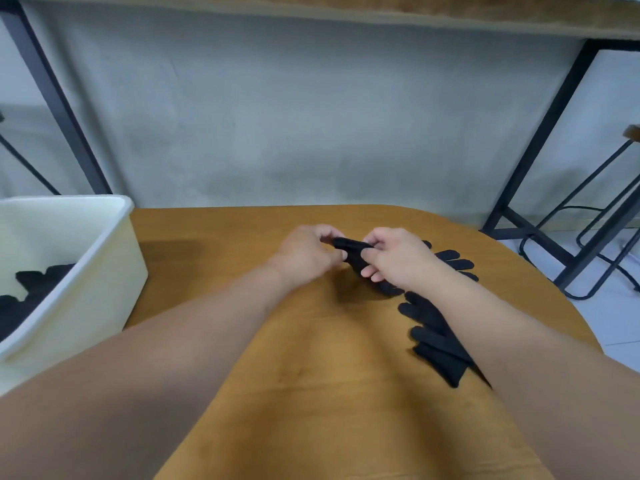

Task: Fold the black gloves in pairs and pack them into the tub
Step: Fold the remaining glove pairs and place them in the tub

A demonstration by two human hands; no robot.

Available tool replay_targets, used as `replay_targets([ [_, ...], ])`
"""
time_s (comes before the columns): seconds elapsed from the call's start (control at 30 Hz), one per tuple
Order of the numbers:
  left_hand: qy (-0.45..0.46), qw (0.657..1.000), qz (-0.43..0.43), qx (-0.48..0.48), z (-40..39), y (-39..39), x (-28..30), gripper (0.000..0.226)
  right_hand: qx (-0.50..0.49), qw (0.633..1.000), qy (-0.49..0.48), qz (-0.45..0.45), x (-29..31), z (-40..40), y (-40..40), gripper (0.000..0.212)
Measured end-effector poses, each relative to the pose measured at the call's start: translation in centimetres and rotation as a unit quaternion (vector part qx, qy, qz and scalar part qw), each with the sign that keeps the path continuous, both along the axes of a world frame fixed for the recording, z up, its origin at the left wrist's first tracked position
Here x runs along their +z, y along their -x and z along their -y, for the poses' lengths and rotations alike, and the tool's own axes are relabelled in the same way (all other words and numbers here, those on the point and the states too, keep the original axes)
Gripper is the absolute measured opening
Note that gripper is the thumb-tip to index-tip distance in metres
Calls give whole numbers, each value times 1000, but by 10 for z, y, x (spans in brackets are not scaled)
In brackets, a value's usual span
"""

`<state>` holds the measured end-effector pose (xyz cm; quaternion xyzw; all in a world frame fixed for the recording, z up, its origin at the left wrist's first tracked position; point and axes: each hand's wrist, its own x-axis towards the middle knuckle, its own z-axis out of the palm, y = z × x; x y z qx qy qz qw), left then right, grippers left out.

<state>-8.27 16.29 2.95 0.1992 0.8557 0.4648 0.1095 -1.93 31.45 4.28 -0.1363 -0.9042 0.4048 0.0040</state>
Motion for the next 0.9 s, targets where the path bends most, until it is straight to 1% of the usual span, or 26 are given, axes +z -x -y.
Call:
replay_targets([
  [0.13, -36, 998, -3, 48, 30, 3, 22, 13, 24, 998, 42, -28, 17, 26, 13, 10],
  [0.23, -26, 997, -30, 69, 55, 7, 33, 8, 27, 996, 14, -82, 25, 46, 20, 0],
  [0.33, -16, 994, -74, 83, 80, 1, 40, 7, 35, 991, 20, -126, 27, 66, 18, 2],
  [0.4, 13, 991, -109, 81, 100, -12, 36, 12, 66, 989, 27, -127, 19, 80, 10, 4],
  [0.47, 63, 989, -124, 54, 121, -30, 23, 16, 118, 989, -9, -92, 5, 92, -2, 7],
  [0.5, 97, 988, -115, 32, 131, -38, 15, 14, 150, 986, -34, -63, -3, 98, -8, 8],
  [0.6, 216, 975, -42, -36, 152, -63, -15, 14, 231, 967, -100, 50, -29, 113, -24, 7],
  [0.67, 267, 961, -21, -74, 160, -74, -31, 16, 261, 950, -125, 117, -42, 120, -33, 13],
  [0.73, 282, 955, -19, -93, 164, -81, -39, 20, 271, 943, -124, 146, -48, 124, -37, 19],
  [0.8, 286, 953, -9, -102, 168, -84, -40, 26, 264, 944, -116, 157, -46, 126, -39, 17],
  [0.9, 295, 949, 27, -108, 166, -86, -36, 37, 260, 944, -125, 161, -46, 128, -41, 11],
])
